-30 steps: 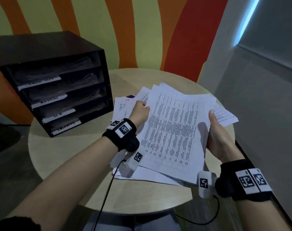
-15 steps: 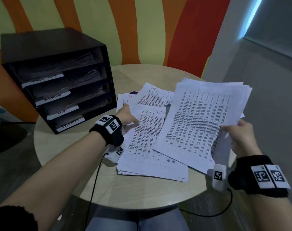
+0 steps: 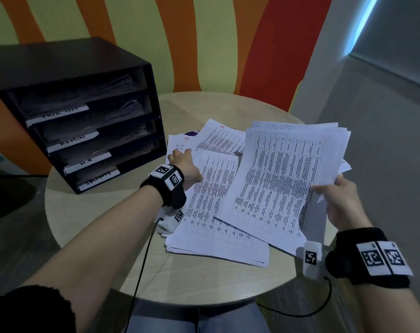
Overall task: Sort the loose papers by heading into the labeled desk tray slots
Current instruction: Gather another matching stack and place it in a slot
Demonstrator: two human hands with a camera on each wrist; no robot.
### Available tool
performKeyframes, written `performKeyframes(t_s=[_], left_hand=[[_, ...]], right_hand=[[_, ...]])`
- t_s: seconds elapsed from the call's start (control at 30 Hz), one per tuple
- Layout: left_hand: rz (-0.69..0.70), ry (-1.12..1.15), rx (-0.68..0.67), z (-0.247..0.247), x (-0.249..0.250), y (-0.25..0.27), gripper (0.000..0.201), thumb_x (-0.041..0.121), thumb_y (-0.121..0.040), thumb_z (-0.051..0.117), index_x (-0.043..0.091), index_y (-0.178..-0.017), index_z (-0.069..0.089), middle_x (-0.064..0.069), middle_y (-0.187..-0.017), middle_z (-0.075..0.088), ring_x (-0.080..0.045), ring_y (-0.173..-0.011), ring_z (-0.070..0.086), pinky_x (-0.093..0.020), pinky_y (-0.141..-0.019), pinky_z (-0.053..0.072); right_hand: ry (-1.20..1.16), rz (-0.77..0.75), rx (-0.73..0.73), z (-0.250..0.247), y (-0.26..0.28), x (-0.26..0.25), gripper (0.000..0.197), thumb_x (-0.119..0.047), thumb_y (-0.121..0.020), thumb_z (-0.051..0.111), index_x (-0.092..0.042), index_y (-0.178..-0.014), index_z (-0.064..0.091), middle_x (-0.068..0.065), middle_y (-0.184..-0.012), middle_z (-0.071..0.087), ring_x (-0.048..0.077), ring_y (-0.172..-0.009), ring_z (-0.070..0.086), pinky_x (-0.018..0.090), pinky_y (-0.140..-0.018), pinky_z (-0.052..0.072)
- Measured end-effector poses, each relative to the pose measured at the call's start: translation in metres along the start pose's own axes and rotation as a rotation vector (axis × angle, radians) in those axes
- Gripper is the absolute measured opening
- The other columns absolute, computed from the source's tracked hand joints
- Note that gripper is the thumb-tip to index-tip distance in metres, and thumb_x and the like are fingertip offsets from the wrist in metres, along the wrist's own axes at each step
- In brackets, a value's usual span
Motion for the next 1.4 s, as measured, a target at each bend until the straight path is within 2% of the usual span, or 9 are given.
performKeyframes(t_s=[0.2, 0.37, 0.5, 0.6, 0.73, 0.87, 1.13, 1.3, 1.4], left_hand=[[-0.068, 0.039, -0.069, 0.010, -0.006, -0.005, 0.093, 0.048, -0.069, 0.083, 0.017, -0.143, 0.035, -0.015, -0.144, 0.024, -0.034, -0.134, 0.022, -0.048, -0.109, 0.033], [-0.060, 0.028, 0.043, 0.004, -0.001, 0.000, 0.052, 0.039, -0.077, 0.077, 0.015, -0.117, 0.056, -0.012, -0.133, 0.035, -0.031, -0.124, 0.031, -0.040, -0.101, 0.039], [0.074, 0.523, 0.342, -0.023, 0.000, 0.001, 0.003, 0.020, -0.087, 0.057, 0.022, -0.090, 0.058, -0.004, -0.109, 0.049, -0.023, -0.094, 0.047, -0.034, -0.080, 0.045], [0.154, 0.908, 0.484, -0.061, -0.006, 0.005, 0.026, 0.003, -0.088, 0.047, 0.024, -0.074, 0.050, -0.005, -0.086, 0.054, -0.019, -0.074, 0.048, -0.028, -0.061, 0.039], [0.315, 1.040, 0.670, -0.130, -0.006, 0.032, 0.018, 0.006, -0.092, 0.050, 0.017, -0.101, 0.060, -0.005, -0.095, 0.068, -0.013, -0.075, 0.061, -0.023, -0.063, 0.047], [0.448, 1.138, 0.813, -0.186, -0.014, 0.058, 0.016, 0.002, -0.094, 0.053, 0.009, -0.100, 0.065, 0.001, -0.091, 0.069, -0.009, -0.082, 0.065, -0.024, -0.074, 0.052], [0.326, 1.131, 0.522, -0.138, 0.012, 0.039, 0.008, 0.007, -0.094, 0.055, 0.005, -0.094, 0.063, -0.007, -0.088, 0.067, -0.020, -0.077, 0.064, -0.033, -0.071, 0.051], [0.296, 1.068, 0.209, -0.058, 0.052, 0.034, 0.030, 0.019, -0.103, 0.044, 0.008, -0.129, 0.054, -0.005, -0.123, 0.064, -0.022, -0.108, 0.063, -0.040, -0.093, 0.051], [0.223, 1.077, 0.189, -0.037, 0.059, 0.034, 0.023, 0.019, -0.100, 0.048, 0.012, -0.122, 0.048, -0.011, -0.125, 0.060, -0.026, -0.112, 0.060, -0.044, -0.099, 0.048]], right_hand=[[0.038, 0.004, 0.011, 0.000, -0.002, 0.001, 0.031, 0.015, -0.085, 0.053, -0.011, -0.100, 0.061, 0.011, -0.099, 0.063, 0.026, -0.091, 0.057, 0.032, -0.080, 0.043], [0.074, 0.029, 0.006, 0.001, -0.004, 0.007, 0.030, 0.013, -0.085, 0.055, -0.010, -0.102, 0.062, 0.012, -0.101, 0.065, 0.029, -0.095, 0.059, 0.037, -0.086, 0.045], [0.081, 0.048, -0.001, -0.001, -0.006, 0.012, 0.032, 0.012, -0.085, 0.055, -0.011, -0.107, 0.063, 0.010, -0.099, 0.066, 0.031, -0.098, 0.060, 0.038, -0.088, 0.046], [0.079, 0.037, 0.003, -0.002, -0.004, 0.011, 0.032, 0.013, -0.087, 0.052, -0.011, -0.106, 0.062, 0.012, -0.103, 0.065, 0.030, -0.098, 0.059, 0.037, -0.087, 0.047], [0.088, 0.030, 0.021, -0.004, -0.004, 0.014, 0.030, 0.012, -0.086, 0.052, -0.013, -0.098, 0.063, 0.008, -0.098, 0.067, 0.030, -0.098, 0.061, 0.039, -0.086, 0.049], [0.101, 0.013, 0.062, -0.007, -0.004, 0.011, 0.029, 0.012, -0.085, 0.050, -0.011, -0.098, 0.063, 0.013, -0.101, 0.065, 0.031, -0.096, 0.059, 0.038, -0.082, 0.047], [0.015, -0.065, -0.032, 0.006, 0.008, -0.017, 0.027, 0.010, -0.085, 0.054, -0.015, -0.085, 0.066, 0.002, -0.085, 0.069, 0.023, -0.081, 0.064, 0.031, -0.069, 0.049], [-0.067, -0.081, -0.199, 0.030, 0.023, -0.037, 0.029, 0.010, -0.087, 0.050, -0.011, -0.093, 0.070, 0.006, -0.089, 0.076, 0.025, -0.082, 0.070, 0.035, -0.073, 0.052], [-0.049, -0.093, -0.201, 0.035, 0.028, -0.041, 0.027, 0.001, -0.092, 0.045, -0.012, -0.088, 0.068, 0.002, -0.080, 0.075, 0.019, -0.072, 0.070, 0.032, -0.066, 0.051]])
Point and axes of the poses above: each hand's wrist, its own y-axis away from the middle knuckle, its own z-axis out of the palm, x = y × z, the point moved 9 cm from there along -y, towards the middle knuckle
